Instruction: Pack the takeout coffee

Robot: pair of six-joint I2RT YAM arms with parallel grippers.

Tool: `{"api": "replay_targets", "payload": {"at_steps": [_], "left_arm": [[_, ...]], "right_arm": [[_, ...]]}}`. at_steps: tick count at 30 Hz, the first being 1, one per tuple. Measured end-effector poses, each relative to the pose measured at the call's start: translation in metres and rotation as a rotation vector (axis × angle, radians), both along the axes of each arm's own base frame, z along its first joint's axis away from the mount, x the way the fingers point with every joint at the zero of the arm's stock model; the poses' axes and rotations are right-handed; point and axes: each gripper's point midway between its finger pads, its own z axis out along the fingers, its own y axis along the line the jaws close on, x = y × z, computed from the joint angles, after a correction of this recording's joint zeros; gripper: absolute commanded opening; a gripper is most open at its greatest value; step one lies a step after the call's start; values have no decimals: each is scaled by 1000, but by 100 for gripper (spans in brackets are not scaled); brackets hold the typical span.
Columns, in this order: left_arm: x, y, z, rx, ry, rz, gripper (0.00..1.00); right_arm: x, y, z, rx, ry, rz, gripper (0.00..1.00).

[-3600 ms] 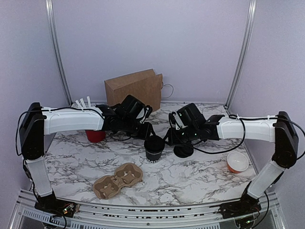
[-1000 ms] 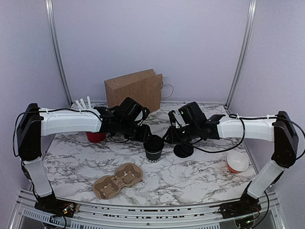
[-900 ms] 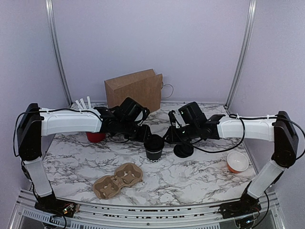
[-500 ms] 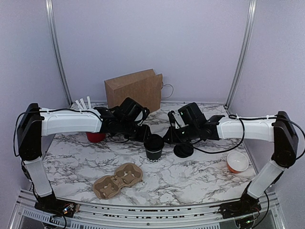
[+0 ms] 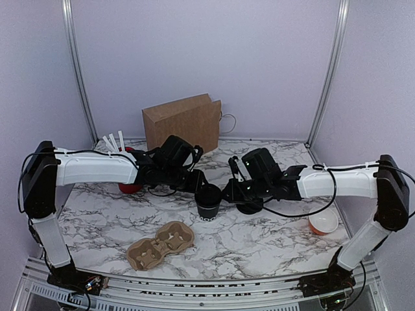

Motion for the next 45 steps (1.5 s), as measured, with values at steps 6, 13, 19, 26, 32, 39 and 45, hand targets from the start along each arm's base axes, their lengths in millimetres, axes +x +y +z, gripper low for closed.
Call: {"api": "replay_targets", "payload": {"at_steps": [6,13,19,26,32,39,45], "left_arm": [[2,0,0,-9,-13,5,32],[3,-1,0,-12,-18,4,32],[3,-1,1,-10,-23,0,32],[3,-2,3,-4,-33,-18,32],[1,-2,5,3,-34,-33,33],[-4,-7,8,6,-25,-61,34],[-6,-6,10,21,-19,-68,36]], "right_arm": [[-2,3,-1,22,15,-16,9],[-4,3,-1,60,12,-52,9],[-4,4,0,54,10,-83,11],[-6,2,1,26,19,-121,14],[-8,2,3,10,25,-125,15],[-9,4,8,4,23,-122,15],[-8,5,15,12,13,-124,15]]}}
